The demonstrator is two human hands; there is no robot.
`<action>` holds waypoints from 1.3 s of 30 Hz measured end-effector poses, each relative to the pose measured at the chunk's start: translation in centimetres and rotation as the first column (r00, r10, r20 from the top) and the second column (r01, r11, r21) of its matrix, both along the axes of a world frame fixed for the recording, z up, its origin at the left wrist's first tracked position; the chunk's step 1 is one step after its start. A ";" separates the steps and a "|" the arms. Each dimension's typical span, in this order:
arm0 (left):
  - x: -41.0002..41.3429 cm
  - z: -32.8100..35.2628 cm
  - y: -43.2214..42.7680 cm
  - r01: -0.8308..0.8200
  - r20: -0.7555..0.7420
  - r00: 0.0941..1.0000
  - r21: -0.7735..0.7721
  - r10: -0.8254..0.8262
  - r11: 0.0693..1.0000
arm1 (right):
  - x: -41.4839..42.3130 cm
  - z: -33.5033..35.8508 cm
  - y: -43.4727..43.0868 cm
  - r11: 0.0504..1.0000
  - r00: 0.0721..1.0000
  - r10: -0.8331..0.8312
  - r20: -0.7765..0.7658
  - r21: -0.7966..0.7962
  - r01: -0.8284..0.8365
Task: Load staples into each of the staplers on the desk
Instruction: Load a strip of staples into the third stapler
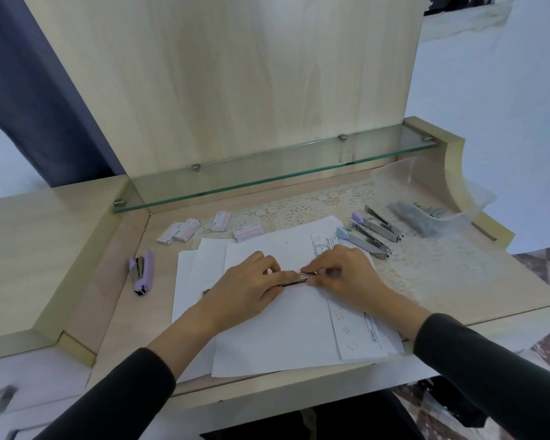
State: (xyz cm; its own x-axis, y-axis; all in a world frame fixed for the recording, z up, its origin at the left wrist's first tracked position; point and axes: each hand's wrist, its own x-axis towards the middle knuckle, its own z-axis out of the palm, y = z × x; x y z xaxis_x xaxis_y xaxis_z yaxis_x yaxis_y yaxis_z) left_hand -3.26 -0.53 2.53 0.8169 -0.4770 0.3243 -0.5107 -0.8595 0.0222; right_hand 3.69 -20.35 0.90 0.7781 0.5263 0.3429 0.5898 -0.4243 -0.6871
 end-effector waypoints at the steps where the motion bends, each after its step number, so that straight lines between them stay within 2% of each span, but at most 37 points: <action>1: 0.0 -0.2 0.2 0.001 0.000 1.000 -0.024 -0.001 1.000 | 0.0 0.0 0.0 1.000 1.000 0.003 -0.002 0.002 -0.003; 8: 0.6 -0.5 0.4 0.035 0.028 0.999 -0.114 -0.032 0.993 | 0.1 -0.1 0.1 1.000 1.000 0.007 -0.016 -0.013 -0.008; 14: 0.9 -0.4 0.5 0.072 0.033 0.997 -0.020 -0.072 0.997 | 0.1 -0.1 0.2 1.000 1.000 0.014 -0.023 -0.021 -0.014; 21: 0.8 0.0 0.7 0.059 -0.023 0.998 -0.026 -0.059 0.998 | -0.1 0.2 0.1 1.000 1.000 0.002 -0.029 -0.020 -0.003; 24: 0.7 0.0 0.6 0.050 -0.021 0.998 -0.072 -0.051 0.996 | -0.2 0.4 0.2 1.000 0.999 0.006 -0.034 -0.023 -0.007; 28: 0.1 0.4 0.5 0.002 -0.022 1.000 -0.208 -0.007 0.978 | -0.2 0.5 0.1 1.000 0.999 -0.003 -0.044 -0.023 0.002; 33: -0.1 0.3 -0.6 -0.106 0.010 0.993 -0.415 0.121 0.904 | -0.2 0.4 0.1 1.000 1.000 -0.003 -0.027 -0.011 0.003; 39: 0.1 0.5 -1.1 -0.149 0.025 0.985 -0.401 0.173 0.904 | -0.3 0.7 0.2 1.000 1.000 -0.003 -0.028 -0.027 0.003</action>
